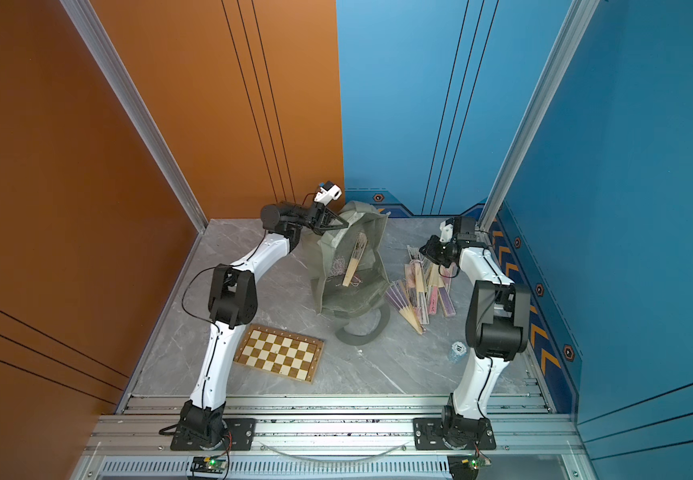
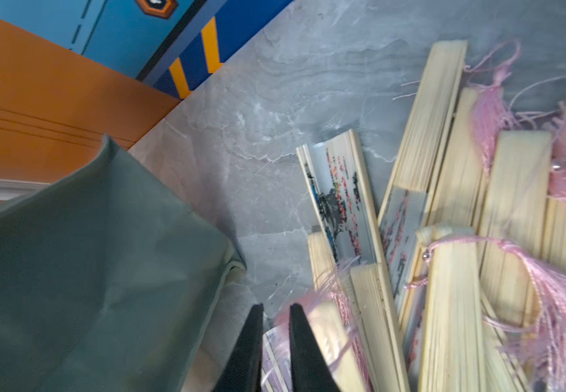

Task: Take out the folding fans from the tote bags
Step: Place the folding fan at the center of the board.

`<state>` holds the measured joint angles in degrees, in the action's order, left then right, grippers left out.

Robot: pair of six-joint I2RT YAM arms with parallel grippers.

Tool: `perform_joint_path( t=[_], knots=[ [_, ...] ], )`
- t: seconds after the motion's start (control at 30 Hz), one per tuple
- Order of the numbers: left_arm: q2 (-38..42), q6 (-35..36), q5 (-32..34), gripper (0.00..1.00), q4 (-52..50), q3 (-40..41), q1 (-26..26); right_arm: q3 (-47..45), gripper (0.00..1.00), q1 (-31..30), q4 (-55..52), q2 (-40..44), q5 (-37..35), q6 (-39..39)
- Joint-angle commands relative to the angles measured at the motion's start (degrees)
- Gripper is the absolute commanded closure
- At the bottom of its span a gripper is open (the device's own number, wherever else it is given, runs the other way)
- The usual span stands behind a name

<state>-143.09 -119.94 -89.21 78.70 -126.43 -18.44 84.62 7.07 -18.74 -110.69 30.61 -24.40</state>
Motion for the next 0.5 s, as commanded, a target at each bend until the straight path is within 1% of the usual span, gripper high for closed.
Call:
perform_joint_path(
  t=[0.0,0.07,0.1,0.2,0.3,0.47],
  knots=[
    [1.0,-22.4,-5.2,1.0,2.0,-0.2,-0.1,3.7,0.73,-0.2,-2.7,-1.5,-4.2,-0.3],
    [1.1,-22.4,-5.2,1.0,2.0,-0.1,0.0,5.3,0.62,-0.2,-3.9,-1.8,-4.7,0.8],
    [1.1,-22.4,-5.1,1.0,2.1,-0.1,0.1,5.9,0.59,-0.2,-4.7,-1.9,-4.8,1.6],
    [1.1,-22.4,-5.2,1.0,2.0,-0.2,0.2,7.5,0.59,-0.2,-6.0,-1.2,-2.4,5.3],
    [1.0,-22.4,-5.2,1.0,2.0,-0.2,0.4,7.4,0.58,-0.3,-5.9,1.9,0.8,8.1],
    [0.7,-22.4,-5.2,1.0,2.0,-0.3,0.5,3.9,0.54,-1.0,-3.4,10.8,9.5,11.6]
  ],
)
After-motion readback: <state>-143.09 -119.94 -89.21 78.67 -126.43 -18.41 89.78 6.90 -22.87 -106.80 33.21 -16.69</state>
